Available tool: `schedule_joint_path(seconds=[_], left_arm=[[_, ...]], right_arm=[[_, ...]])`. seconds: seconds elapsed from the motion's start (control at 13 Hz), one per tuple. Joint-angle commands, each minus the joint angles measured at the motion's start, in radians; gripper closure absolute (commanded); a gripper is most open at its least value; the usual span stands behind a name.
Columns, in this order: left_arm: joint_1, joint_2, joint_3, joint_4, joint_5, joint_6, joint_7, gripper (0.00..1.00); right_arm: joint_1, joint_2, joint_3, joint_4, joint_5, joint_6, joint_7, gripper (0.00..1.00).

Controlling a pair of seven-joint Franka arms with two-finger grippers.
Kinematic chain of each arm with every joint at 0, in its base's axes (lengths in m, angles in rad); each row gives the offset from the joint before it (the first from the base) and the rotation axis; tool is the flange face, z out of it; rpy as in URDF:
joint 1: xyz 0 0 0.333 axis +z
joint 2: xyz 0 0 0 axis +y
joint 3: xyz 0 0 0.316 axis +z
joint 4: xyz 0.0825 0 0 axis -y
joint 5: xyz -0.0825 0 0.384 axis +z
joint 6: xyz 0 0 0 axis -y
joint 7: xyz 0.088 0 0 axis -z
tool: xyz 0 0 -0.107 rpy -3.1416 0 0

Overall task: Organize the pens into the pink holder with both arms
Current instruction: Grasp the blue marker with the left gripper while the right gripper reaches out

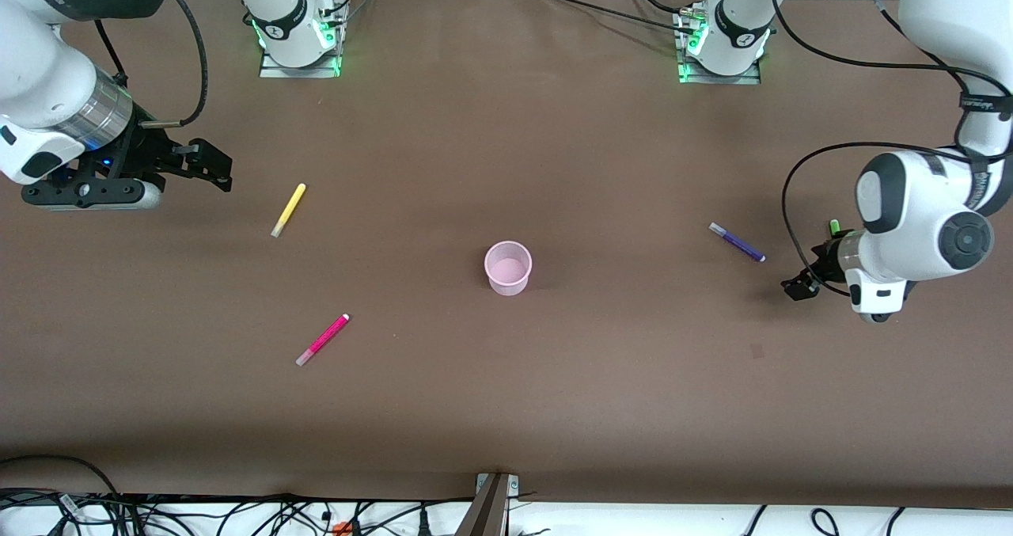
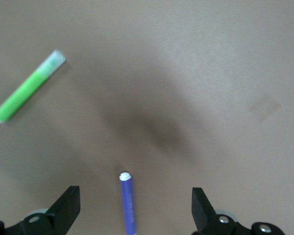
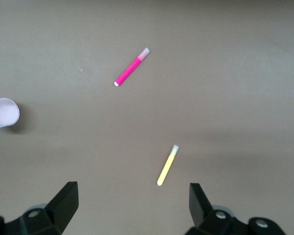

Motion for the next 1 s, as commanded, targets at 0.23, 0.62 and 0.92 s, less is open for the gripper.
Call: schedule_joint_path(seconds=[0.23,0.62,0.92], left_arm=[[-0.015,-0.040,-0.024,-0.219,-0.001,0.141,-0.065,0.00],[-0.006,-0.044,-0.026,-0.271,-0.001,0.222,-0.036,0.15],[-0.005,-0.042,-0.027,-0.285,-0.003,0.225,0.039,0.26]], right_arm=[[-0.007,0.097,0.001,0.012,0.023,0.061,-0.011,0.00],[-0.015,0.227,0.003,0.007,0.014,0.073,-0.001,0.00],[-0.003,0.276,0.007,-0.011,0.060,0.082,0.235,0.00]])
